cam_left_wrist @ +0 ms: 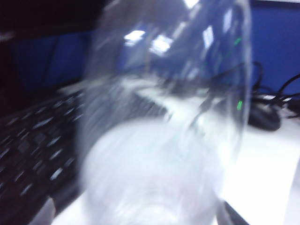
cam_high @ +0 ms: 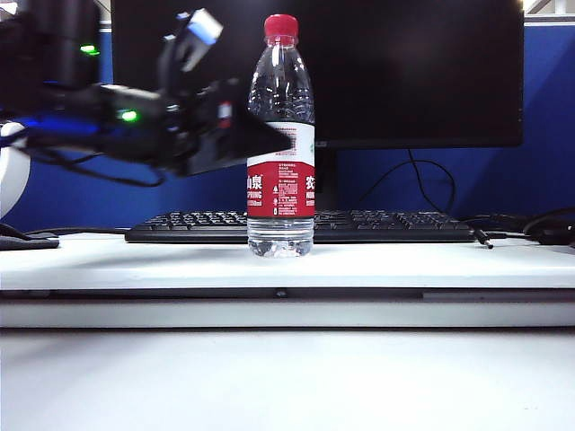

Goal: Unscrew the cap from the plastic bottle on the table.

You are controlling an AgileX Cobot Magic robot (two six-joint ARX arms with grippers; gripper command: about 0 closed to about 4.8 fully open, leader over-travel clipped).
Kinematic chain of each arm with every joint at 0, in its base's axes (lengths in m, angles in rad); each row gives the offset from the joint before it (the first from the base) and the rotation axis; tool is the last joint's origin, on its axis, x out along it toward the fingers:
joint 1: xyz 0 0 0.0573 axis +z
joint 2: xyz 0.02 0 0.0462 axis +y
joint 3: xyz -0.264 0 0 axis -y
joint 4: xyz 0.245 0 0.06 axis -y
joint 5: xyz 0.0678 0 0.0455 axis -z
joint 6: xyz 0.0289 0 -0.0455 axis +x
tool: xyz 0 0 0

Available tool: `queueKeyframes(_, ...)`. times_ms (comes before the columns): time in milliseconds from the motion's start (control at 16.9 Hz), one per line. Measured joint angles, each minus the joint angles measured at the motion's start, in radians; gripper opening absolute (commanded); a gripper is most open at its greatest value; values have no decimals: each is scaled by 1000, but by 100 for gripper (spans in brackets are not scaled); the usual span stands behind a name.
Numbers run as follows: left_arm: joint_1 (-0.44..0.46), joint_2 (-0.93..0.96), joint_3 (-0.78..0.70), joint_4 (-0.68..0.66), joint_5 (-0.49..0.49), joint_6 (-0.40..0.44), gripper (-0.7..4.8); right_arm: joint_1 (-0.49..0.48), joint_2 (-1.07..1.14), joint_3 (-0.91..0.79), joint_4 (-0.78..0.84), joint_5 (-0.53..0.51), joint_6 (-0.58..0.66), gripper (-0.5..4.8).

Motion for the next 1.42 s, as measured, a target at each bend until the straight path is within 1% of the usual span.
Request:
queueKeyframes(59, -5, 7, 14, 4, 1, 0, 479, -4, 0, 0, -13, 17, -23, 1)
queueKeyframes(118, -12, 21, 35, 9, 4, -2, 479, -3, 6, 1, -37, 38, -41, 45)
queueKeyframes(236, -30, 43, 53, 10, 10, -4, 479, 0, 33, 2, -133, 112, -63, 140)
queueKeyframes(295, -37, 50, 54, 11, 10, -4, 479, -3, 40, 1, -154, 124, -81, 171)
queueKeyframes(472, -36, 64, 55, 2, 11, -4, 479, 6, 55, 2, -152, 122, -119, 171)
queueKeyframes(591, -36, 64, 55, 3, 11, -3, 413, 22, 63, 2, -139, 132, -131, 172)
queueKeyframes(650, -36, 64, 55, 3, 11, 0, 398, 53, 72, 2, -130, 163, -145, 192)
queueKeyframes(709, -36, 64, 56, 6, 11, 0, 398, 80, 80, 2, -129, 195, -158, 280)
queueKeyframes(768, -36, 64, 56, 10, 11, 0, 398, 119, 91, 2, -119, 233, -201, 328)
queueKeyframes(827, -36, 64, 56, 11, 11, 0, 398, 168, 103, 2, -101, 295, -256, 329)
queueKeyframes(886, -36, 64, 56, 10, 11, 0, 398, 228, 114, 2, -86, 386, -296, 349)
queueKeyframes(945, -36, 64, 56, 10, 11, 0, 398, 265, 119, 2, -69, 471, -313, 360)
queueKeyframes(1004, -36, 64, 56, 11, 11, 0, 397, 277, 120, 2, -48, 539, -316, 360)
queueKeyframes(1063, -36, 64, 56, 10, 11, 0, 395, 276, 124, 3, -22, 582, -316, 360)
queueKeyframes(1122, -36, 64, 56, 11, 11, 0, 385, 276, 133, 3, -4, 592, -317, 360)
queueKeyframes(1181, -36, 64, 56, 10, 11, 0, 313, 277, 137, 2, -1, 591, -316, 360)
queueKeyframes(1240, -36, 64, 56, 11, 12, 0, 262, 277, 138, 3, 12, 591, -317, 360)
queueKeyframes(1417, -35, 64, 56, 11, 20, 1, 259, 277, 138, 3, 30, 591, -315, 360)
